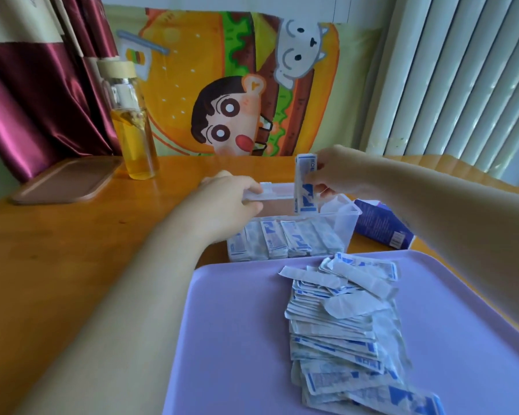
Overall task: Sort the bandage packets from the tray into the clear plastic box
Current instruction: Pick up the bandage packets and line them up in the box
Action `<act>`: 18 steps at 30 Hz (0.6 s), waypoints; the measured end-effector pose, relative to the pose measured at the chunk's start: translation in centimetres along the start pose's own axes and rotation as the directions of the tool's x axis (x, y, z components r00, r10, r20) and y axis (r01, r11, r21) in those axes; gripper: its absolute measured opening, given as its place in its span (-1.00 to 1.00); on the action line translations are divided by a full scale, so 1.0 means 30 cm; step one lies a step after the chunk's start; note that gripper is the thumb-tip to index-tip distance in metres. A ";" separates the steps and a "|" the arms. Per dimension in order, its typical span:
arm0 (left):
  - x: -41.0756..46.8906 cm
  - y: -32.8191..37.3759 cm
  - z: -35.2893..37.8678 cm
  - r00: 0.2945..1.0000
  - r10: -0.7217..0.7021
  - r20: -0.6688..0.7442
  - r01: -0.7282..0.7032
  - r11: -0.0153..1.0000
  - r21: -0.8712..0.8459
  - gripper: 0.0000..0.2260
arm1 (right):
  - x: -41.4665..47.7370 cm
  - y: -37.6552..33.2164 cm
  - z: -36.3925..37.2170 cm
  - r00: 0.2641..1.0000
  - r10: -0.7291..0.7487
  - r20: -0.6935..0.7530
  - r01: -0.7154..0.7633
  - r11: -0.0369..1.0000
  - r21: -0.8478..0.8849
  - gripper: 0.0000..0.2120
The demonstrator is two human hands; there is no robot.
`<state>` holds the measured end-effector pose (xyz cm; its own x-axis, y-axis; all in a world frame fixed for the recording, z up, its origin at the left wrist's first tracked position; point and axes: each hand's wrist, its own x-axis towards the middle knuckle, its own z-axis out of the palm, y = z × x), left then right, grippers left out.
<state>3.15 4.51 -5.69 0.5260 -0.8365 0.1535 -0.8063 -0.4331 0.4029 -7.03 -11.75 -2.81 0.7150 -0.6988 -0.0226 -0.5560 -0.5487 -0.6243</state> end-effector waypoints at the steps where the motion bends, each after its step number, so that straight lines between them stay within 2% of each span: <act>1: -0.003 0.001 0.002 0.999 -0.013 0.034 0.013 1.000 -0.003 -0.69 | 0.014 0.003 0.015 0.998 0.038 0.044 -0.035 0.998 -0.052 -0.89; 4: 0.000 -0.010 0.010 0.990 -0.020 0.141 0.017 1.000 0.021 -0.66 | 0.037 -0.008 0.066 0.972 0.156 0.174 -0.126 0.977 -0.171 -0.94; 7: 0.008 -0.015 0.015 0.982 -0.011 0.189 0.004 0.999 0.037 -0.64 | 0.058 -0.011 0.103 0.948 0.223 0.228 -0.152 0.944 -0.292 -0.77; 10: 0.014 -0.019 0.016 0.983 0.001 0.186 -0.008 0.999 0.036 -0.64 | 0.075 -0.010 0.125 0.942 0.253 0.220 -0.162 0.919 -0.360 -0.63; 18: 0.011 -0.026 0.017 0.980 0.005 0.197 -0.009 1.000 0.016 -0.62 | 0.071 -0.018 0.148 0.916 0.300 0.264 -0.155 0.876 -0.458 -0.83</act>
<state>3.81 4.39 -6.42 0.4579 -0.8886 -0.0256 -0.8151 -0.4311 0.3871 -3.33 -10.91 -5.99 0.6003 -0.6840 -0.4146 -0.7916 -0.5821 -0.1858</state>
